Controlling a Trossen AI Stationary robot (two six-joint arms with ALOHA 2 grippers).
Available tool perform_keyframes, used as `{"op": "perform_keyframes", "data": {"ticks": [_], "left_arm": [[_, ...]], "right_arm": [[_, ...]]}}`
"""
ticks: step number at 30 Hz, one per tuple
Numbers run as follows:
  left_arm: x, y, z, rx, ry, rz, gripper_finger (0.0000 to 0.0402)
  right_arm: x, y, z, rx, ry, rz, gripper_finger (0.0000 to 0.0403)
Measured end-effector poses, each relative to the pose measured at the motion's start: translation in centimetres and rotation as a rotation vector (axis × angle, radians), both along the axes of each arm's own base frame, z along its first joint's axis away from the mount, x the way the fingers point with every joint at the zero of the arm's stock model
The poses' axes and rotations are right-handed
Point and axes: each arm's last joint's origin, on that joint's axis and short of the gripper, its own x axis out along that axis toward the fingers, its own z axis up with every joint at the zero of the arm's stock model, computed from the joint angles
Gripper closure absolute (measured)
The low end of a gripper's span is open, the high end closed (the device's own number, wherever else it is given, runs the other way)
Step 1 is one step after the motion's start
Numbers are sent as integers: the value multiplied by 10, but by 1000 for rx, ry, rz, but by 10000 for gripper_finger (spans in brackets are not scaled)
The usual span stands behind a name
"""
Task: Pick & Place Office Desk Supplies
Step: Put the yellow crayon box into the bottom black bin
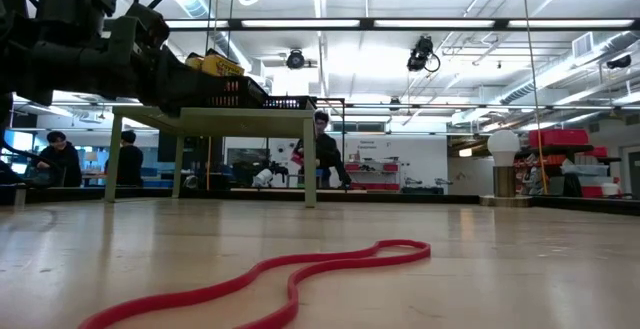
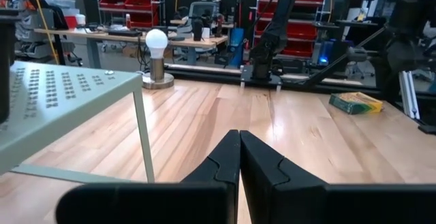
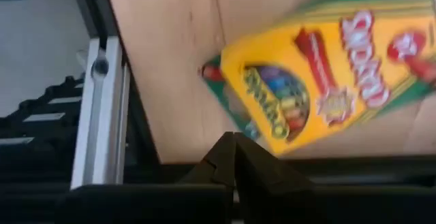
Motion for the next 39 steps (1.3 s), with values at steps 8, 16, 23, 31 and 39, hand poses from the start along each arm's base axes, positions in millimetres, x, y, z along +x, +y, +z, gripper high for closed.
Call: {"op": "perform_keyframes", "data": {"ticks": [8, 16, 23, 31, 39], "left_arm": [[0, 0, -1, -1, 11, 0, 388], [0, 0, -1, -1, 11, 0, 388], [0, 0, -1, 0, 10, 0, 388], [0, 0, -1, 0, 11, 0, 388], [0, 0, -1, 1, 13, 0, 388]], "right_arm": [[13, 0, -27, 96, 102, 61, 398], [24, -4, -42, 34, -10, 89, 398], [38, -27, -19, -183, -336, 26, 385], [36, -33, -15, -161, -212, -154, 312], [29, -21, -35, -211, -169, -105, 249]]}}
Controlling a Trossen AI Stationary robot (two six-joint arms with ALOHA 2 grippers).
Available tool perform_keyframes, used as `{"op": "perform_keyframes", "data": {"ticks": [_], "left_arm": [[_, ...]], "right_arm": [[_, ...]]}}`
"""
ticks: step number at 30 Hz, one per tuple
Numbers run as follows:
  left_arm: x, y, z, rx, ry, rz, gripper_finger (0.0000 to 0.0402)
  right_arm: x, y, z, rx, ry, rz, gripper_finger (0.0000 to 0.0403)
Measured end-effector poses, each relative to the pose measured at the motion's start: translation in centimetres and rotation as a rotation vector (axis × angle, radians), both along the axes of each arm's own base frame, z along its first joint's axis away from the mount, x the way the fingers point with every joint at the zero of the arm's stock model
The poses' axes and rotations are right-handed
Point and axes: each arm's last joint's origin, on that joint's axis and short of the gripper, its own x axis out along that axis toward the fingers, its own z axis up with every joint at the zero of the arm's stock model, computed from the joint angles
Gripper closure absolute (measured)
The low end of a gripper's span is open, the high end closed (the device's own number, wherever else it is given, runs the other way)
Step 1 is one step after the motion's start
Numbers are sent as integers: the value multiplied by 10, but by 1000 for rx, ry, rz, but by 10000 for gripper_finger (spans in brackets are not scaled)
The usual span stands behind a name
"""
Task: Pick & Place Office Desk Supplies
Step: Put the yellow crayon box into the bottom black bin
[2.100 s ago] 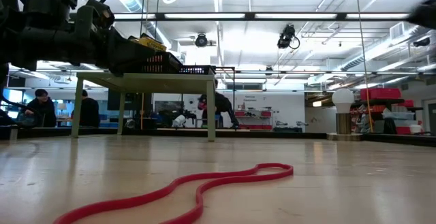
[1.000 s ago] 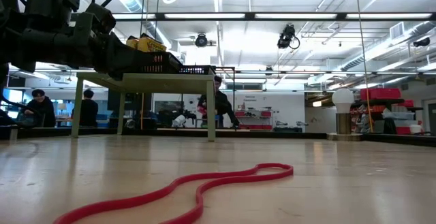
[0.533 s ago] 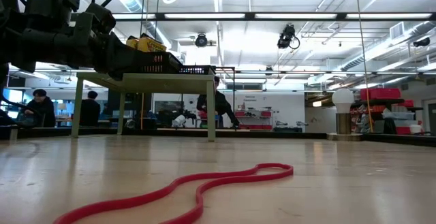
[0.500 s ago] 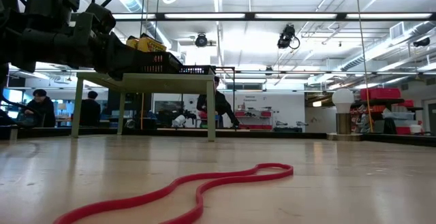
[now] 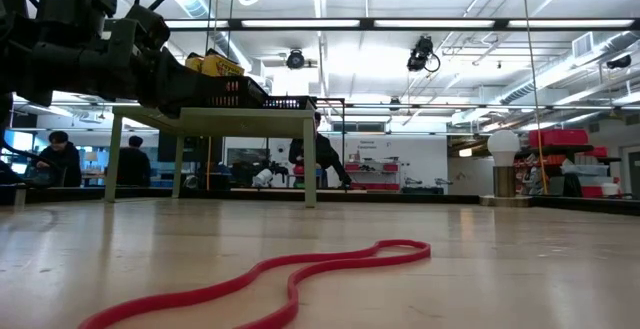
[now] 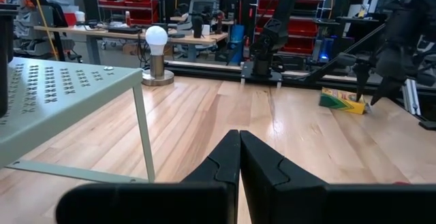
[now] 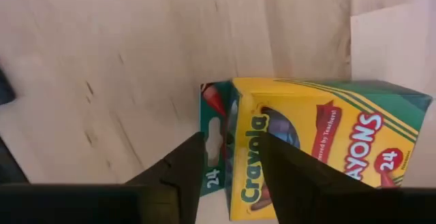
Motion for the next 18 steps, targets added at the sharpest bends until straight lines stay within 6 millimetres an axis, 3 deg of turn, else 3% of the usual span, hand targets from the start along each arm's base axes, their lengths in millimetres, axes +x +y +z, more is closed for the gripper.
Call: {"op": "perform_keyframes", "data": {"ticks": [5, 12, 18], "left_arm": [[0, 0, 0, -1, -1, 0, 388], [0, 0, 0, 1, 0, 0, 388], [0, 0, 0, 1, 0, 0, 388]], "right_arm": [[-1, 0, -5, -56, -27, 1, 278], [9, -9, -6, -88, -29, -3, 388], [34, -27, -6, -133, -93, -93, 396]]}}
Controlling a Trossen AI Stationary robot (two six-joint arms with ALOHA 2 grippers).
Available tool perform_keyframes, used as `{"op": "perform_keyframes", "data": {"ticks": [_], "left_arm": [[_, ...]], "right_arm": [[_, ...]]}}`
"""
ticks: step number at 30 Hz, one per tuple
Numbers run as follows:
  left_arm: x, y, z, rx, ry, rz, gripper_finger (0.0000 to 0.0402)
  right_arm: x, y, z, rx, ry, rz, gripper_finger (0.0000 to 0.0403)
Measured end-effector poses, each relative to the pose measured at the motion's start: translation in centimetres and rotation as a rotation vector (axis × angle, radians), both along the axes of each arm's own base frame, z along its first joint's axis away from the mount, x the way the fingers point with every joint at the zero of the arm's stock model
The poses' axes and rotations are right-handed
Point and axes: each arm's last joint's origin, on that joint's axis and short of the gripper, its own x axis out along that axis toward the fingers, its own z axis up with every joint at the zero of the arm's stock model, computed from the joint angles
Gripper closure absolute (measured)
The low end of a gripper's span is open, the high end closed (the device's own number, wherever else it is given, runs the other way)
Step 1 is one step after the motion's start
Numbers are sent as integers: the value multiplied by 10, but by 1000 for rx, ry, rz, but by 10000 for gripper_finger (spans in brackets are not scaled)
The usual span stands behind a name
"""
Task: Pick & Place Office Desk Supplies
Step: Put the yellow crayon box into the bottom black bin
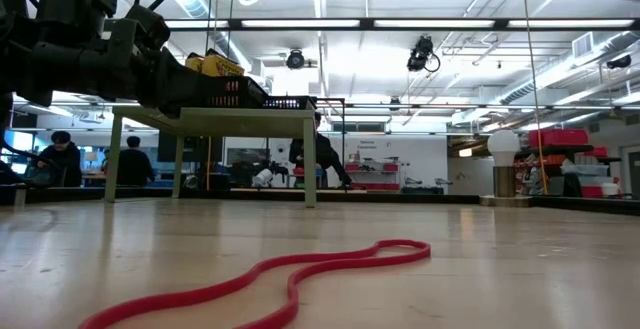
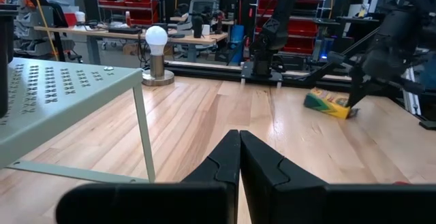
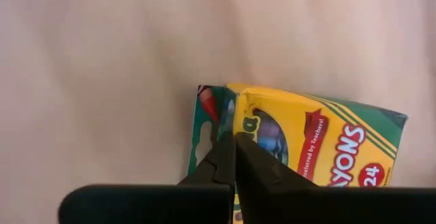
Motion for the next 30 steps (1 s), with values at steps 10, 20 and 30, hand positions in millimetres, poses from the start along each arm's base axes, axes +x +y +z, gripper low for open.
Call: {"op": "perform_keyframes", "data": {"ticks": [10, 20, 30], "left_arm": [[0, 0, 0, -2, 0, 0, 388], [0, 0, 0, -9, -2, 0, 388], [0, -1, -1, -67, -4, -22, 388]], "right_arm": [[63, -49, 0, -15, -156, -121, 401], [143, -102, 16, 169, -522, -80, 402], [174, -160, 38, 131, -665, 155, 352]]}}
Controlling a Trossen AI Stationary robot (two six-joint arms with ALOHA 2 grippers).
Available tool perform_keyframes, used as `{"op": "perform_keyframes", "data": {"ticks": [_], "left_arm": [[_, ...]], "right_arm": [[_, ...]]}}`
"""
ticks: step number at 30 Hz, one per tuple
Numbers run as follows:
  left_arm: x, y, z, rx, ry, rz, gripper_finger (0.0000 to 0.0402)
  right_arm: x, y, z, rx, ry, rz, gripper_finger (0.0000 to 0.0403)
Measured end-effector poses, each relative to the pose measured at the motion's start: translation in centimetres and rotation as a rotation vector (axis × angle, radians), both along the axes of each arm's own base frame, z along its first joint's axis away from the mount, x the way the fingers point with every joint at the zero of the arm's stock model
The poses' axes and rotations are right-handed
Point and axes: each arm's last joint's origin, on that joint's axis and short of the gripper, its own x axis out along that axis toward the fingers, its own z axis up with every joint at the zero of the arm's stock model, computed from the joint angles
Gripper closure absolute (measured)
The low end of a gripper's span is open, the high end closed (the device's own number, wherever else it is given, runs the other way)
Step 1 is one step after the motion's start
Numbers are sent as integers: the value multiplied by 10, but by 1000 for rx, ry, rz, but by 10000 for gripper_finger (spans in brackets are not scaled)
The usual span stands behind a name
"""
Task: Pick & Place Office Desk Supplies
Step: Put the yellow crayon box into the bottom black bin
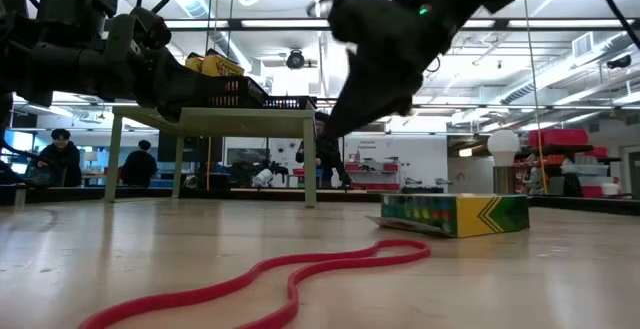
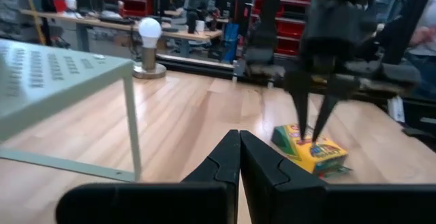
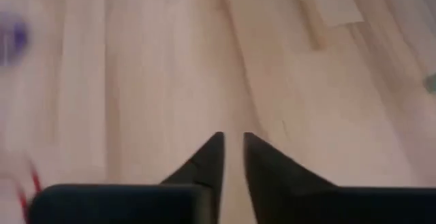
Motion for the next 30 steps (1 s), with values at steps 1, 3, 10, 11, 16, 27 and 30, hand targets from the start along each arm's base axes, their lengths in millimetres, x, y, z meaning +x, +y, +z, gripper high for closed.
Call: {"op": "perform_keyframes", "data": {"ticks": [1, 3, 10, 11, 16, 27, 30], "left_arm": [[0, 0, 0, -5, 3, -10, 388], [0, -1, 0, -3, 2, -16, 388], [5, -1, 4, 36, -9, -16, 388], [5, -1, 4, 38, -9, -16, 388], [5, -1, 3, 45, -1, -14, 388], [7, -1, -1, 57, 28, -14, 388], [7, -1, -1, 57, 26, -15, 388]], "right_arm": [[-4, -1, 4, -49, 27, 67, 336], [-13, 1, 5, -157, 105, 197, 300], [-27, -3, -15, -228, 348, 450, 190], [-26, -7, -16, -200, 354, 457, 181], [-21, -28, -16, -35, 326, 479, 181], [-4, -36, -58, 231, 336, 564, 217], [-1, -33, -58, 260, 297, 585, 242]]}}
